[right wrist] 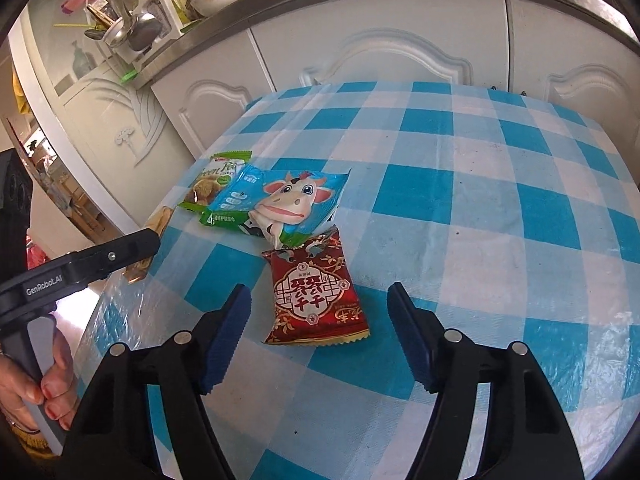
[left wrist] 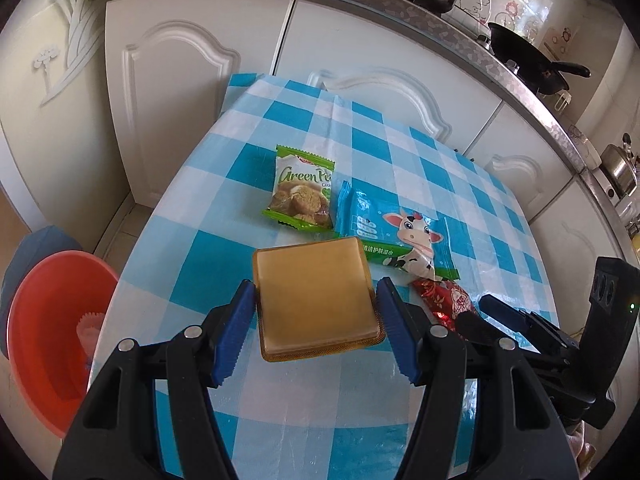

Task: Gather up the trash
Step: 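Grasp the red snack packet with the right gripper while the left holds the cake, then lift the cake and red packet and carry both to the red bucket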

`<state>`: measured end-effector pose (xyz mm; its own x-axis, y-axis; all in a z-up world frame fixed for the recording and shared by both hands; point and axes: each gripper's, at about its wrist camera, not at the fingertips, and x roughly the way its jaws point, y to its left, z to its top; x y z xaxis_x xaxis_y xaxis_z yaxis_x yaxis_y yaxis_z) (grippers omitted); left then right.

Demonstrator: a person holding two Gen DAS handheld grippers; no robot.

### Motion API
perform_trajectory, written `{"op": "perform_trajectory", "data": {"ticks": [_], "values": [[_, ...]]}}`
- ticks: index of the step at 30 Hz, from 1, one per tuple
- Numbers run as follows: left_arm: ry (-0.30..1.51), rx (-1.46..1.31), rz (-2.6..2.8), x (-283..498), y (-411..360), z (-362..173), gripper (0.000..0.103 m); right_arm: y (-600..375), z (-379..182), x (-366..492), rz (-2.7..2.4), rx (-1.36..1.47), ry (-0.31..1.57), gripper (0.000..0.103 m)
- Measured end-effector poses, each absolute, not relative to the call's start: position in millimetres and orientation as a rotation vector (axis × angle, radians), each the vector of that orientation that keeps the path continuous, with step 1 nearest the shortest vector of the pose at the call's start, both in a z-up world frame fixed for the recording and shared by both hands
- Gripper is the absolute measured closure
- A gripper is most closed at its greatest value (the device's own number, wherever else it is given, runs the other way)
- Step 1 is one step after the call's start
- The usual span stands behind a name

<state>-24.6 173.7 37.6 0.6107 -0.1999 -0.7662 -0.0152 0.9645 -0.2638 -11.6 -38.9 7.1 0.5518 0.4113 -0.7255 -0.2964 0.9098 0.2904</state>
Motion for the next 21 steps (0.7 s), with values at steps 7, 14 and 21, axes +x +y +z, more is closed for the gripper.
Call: {"op": "perform_trajectory", "data": {"ticks": [7,14,21], "values": [[0.917,-0.282,-0.140,-35.7,182.2,33.1,0.040,-30.1,2.9,-9.0,0.396,0.112,0.899,0.049],[0.926,-0.296,-0.163,-49.1,185.4,28.7,0.040,-25.8,3.3,-10.1,0.362,0.086,0.894,0.050],[0.935,-0.305,-0.164,-61.3,190.9,25.3,0.040,-20.0,3.0,-17.9,0.333,0.029,0.882,0.054]]}}
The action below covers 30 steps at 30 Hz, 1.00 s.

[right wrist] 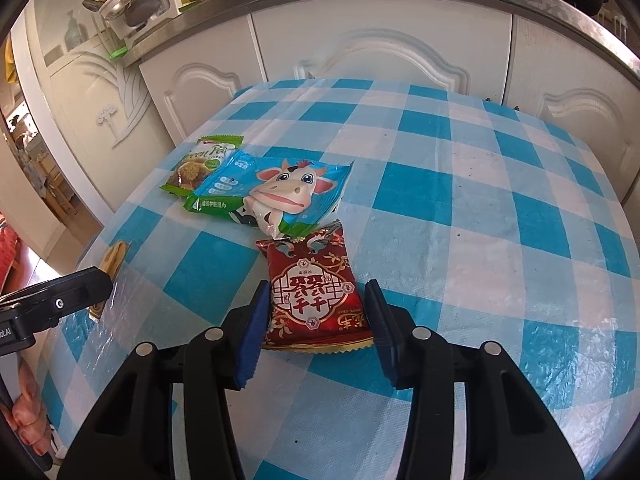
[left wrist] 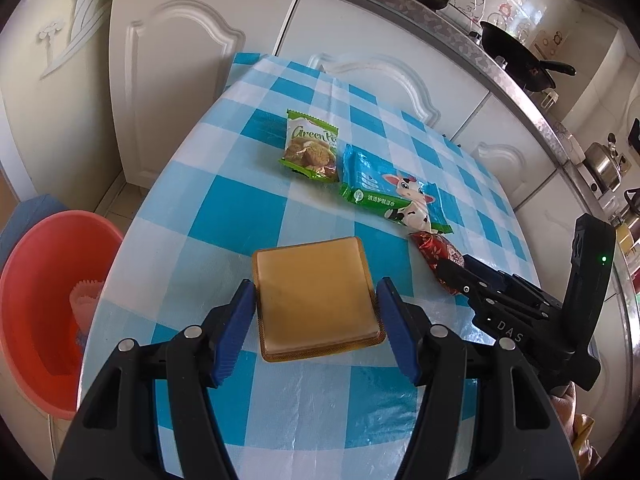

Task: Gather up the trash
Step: 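Lift the cake and red packet and carry both to the red bucket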

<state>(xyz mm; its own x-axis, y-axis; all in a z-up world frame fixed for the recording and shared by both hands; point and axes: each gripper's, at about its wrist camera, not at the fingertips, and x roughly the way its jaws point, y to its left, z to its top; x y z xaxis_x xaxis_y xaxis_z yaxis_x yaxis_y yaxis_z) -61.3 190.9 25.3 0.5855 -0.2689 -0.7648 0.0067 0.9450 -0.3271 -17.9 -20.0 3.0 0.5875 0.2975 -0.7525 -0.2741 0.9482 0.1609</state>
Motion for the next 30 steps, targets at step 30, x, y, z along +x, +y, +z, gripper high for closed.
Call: {"op": "perform_trajectory", "data": {"ticks": [30], "values": [[0.848,-0.323,-0.009,-123.8,263.9,43.6,0.040,28.4,44.6,-83.5,0.440,-0.028,0.822,0.055]]}}
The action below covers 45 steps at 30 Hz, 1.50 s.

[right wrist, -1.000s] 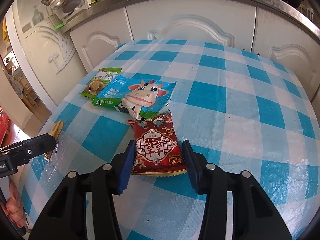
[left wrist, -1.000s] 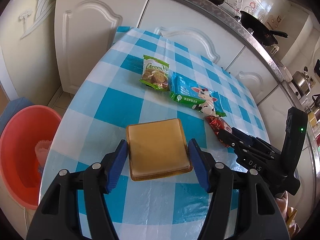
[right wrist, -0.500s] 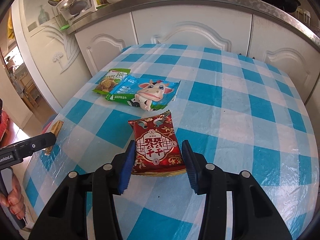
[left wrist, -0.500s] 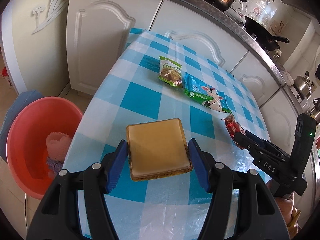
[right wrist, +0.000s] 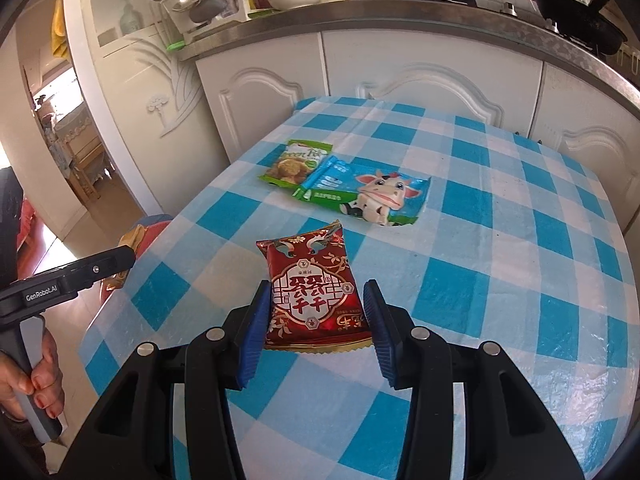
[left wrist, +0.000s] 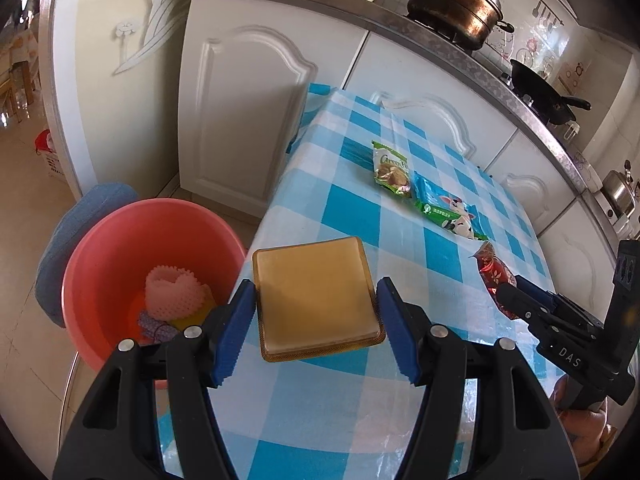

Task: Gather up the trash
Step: 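Lift the cake and red packet and carry both to the red bucket, then open both grippers above the red bucket to drop cake and packet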

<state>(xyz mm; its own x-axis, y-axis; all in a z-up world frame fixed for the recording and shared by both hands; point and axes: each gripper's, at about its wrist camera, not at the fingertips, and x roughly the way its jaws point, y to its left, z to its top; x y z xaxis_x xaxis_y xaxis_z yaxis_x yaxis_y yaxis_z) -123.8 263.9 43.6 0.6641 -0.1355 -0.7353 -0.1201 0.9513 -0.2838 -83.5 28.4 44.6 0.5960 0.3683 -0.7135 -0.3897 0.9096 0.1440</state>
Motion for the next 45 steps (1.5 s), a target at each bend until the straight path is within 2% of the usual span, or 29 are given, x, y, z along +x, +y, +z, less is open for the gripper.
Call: {"op": "perform_trajectory", "data": {"ticks": [19,45], "values": [[0.820,-0.392,0.088,-154.3,327.3,41.7,0.040,118.1,69.4,-104.5,0.629,-0.120,0.808,0.055],[0.882,-0.492,0.223,-153.3,411.7,-20.5,0.040,253.4,48.7,-81.7,0.832,-0.266,0.884,0.055]]}}
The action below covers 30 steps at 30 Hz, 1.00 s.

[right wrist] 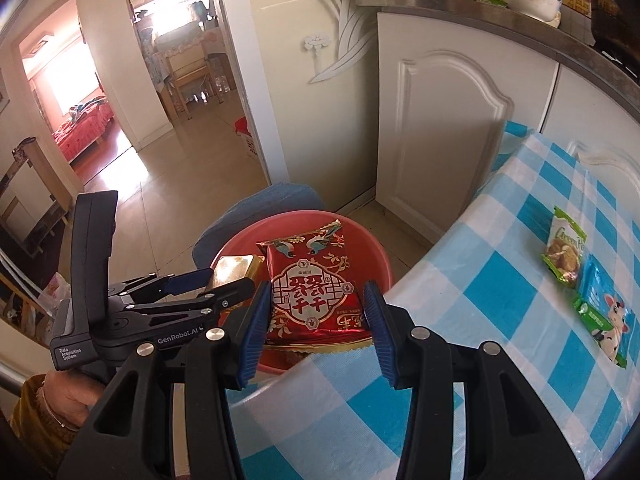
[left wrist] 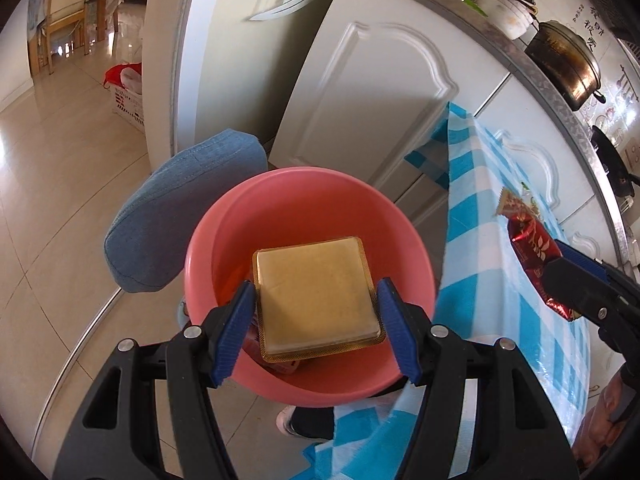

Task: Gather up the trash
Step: 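Open both grippers above the red bucket to drop cake and packet, then return both tools to the table toward the remaining two packets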

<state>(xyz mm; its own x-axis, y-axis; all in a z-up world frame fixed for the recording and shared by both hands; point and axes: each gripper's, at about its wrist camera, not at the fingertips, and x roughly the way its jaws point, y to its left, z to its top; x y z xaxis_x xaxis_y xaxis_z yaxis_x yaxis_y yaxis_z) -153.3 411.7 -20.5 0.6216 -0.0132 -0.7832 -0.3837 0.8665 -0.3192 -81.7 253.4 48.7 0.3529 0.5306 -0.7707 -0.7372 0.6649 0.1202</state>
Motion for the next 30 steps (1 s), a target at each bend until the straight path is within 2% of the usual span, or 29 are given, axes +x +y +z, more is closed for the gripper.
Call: {"op": "perform_trajectory", "data": {"ticks": [11,13,14,15,18,20,24,30], "values": [[0.942,-0.380,0.225,-134.7,407.3,-43.6,0.039,283.6,19.7,-63.0,0.844,-0.296,0.951,0.053],[0.956,-0.370,0.216,-133.0,406.6,-47.7,0.034,281.8,15.9,-57.3,0.838,-0.263,0.972,0.045],[0.964,-0.371,0.215,-133.2,407.0,-49.6,0.024,279.4,14.8,-55.2,0.835,-0.243,0.977,0.040],[0.964,-0.378,0.220,-134.8,408.0,-51.0,0.020,276.4,14.8,-54.1,0.828,-0.224,0.977,0.037],[0.946,-0.412,0.199,-139.5,411.0,-48.9,0.018,264.5,18.1,-49.9,0.810,-0.162,0.961,0.032],[0.926,-0.434,0.206,-143.8,415.0,-45.5,0.015,255.0,22.8,-48.9,0.791,-0.119,0.940,0.022],[0.871,-0.486,0.220,-152.0,422.9,-36.6,0.013,235.3,33.3,-50.3,0.763,-0.046,0.888,0.015],[0.811,-0.546,0.233,-157.2,426.0,-26.8,0.013,213.8,35.9,-52.0,0.756,0.037,0.873,0.013]]}}
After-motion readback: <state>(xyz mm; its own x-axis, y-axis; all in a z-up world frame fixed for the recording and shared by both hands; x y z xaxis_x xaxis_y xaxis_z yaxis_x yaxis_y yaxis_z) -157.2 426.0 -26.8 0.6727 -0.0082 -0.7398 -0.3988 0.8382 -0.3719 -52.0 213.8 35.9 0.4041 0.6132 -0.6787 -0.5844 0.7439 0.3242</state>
